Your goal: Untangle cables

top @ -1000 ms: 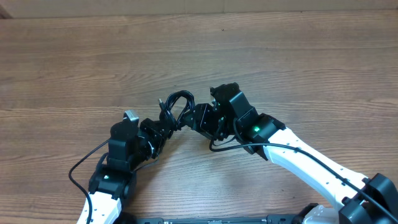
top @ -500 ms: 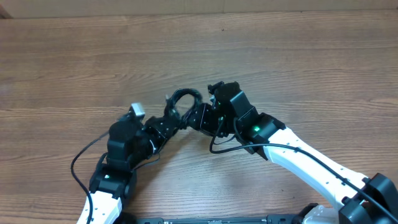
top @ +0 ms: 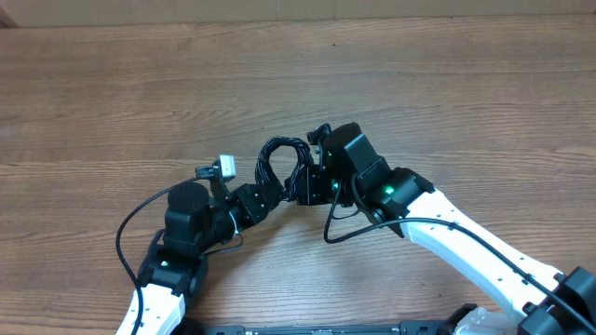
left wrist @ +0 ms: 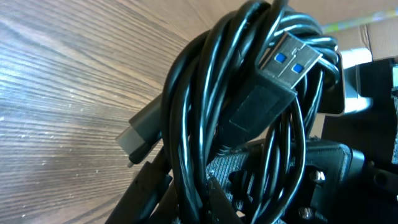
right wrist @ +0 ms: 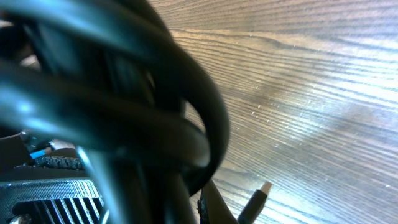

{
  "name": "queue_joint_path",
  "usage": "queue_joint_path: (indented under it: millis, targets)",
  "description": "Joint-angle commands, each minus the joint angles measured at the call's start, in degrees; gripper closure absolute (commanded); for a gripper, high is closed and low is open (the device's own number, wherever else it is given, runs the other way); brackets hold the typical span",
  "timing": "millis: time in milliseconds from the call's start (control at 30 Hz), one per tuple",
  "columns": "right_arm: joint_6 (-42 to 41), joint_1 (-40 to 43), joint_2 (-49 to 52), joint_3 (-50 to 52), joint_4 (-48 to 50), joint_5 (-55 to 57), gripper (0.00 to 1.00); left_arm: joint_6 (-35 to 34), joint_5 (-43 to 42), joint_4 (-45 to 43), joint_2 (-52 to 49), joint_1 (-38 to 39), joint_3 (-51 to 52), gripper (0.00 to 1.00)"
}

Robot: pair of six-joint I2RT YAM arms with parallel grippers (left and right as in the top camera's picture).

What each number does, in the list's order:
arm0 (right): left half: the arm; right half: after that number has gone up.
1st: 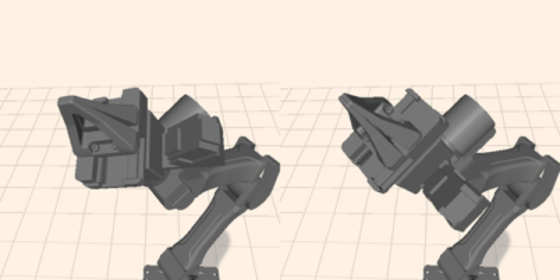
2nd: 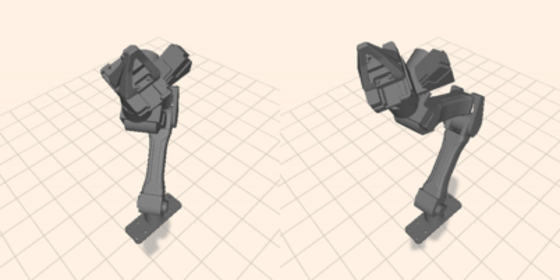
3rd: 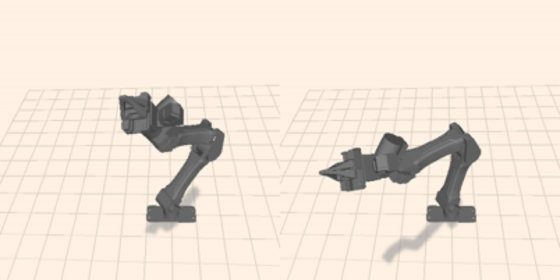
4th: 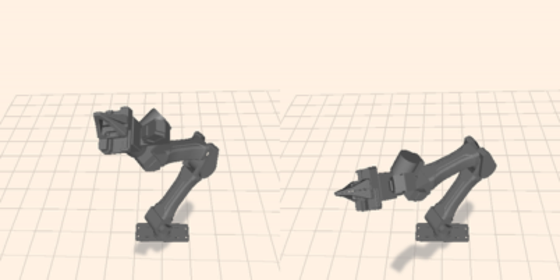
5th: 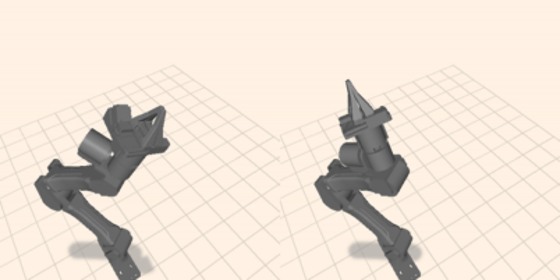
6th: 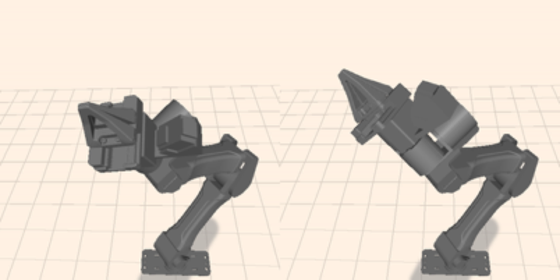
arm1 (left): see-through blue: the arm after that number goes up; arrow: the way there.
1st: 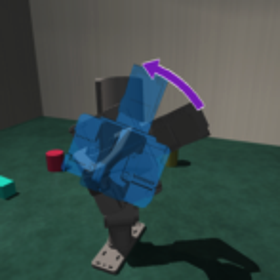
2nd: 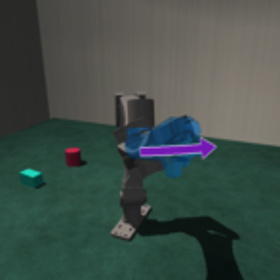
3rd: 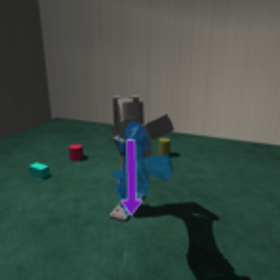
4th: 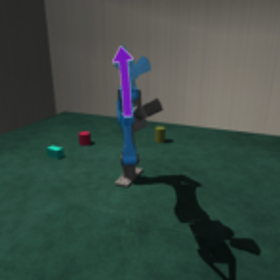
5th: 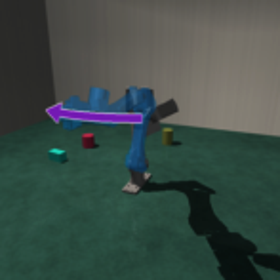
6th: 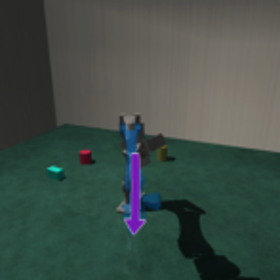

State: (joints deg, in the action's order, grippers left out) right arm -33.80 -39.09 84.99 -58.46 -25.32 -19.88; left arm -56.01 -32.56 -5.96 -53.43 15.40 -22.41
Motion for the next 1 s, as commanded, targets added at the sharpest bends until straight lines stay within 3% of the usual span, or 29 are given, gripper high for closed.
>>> queue_joint_path:
  millis: [0,300,333,467,600,667,767,900,967]
  targets:
    - [7.10,-0.55,1.40,1.11,-4.52,4.83,0.96,3.74,-3.91,-5.49,1.68,0.63,-2.16,0.96]
    - [8.72,-0.52,1.40,1.11,-10.60,6.34,0.96,3.02,0.11,-6.34,1.68,0.59,-2.16,0.95]
    - [8.55,-0.55,1.40,1.11,-10.60,6.34,0.96,2.73,0.07,-6.32,1.68,0.61,-2.16,0.90]
    - [8.55,-0.55,1.40,1.09,-10.36,6.34,0.96,3.37,0.00,-4.37,1.68,0.59,-2.16,0.48]
    - [8.63,-0.55,1.40,1.09,-10.86,6.36,0.96,10.29,0.00,-1.53,1.68,0.59,-2.16,0.24]
    - [8.83,-0.55,1.40,1.09,-11.63,6.34,0.96,17.07,-0.02,-1.38,1.68,0.59,-2.16,0.19]
    - [9.22,-0.55,1.40,1.09,-13.70,6.14,0.96,25.83,0.15,-1.53,1.70,0.59,-2.16,0.18]
    - [17.25,-0.52,1.38,1.09,-16.13,-3.54,0.96,34.67,0.15,-0.98,1.68,0.59,-2.16,0.38]
    - [19.52,-0.52,1.38,1.09,-16.44,-9.07,0.96,37.38,0.15,0.42,1.68,0.59,-2.16,0.40]
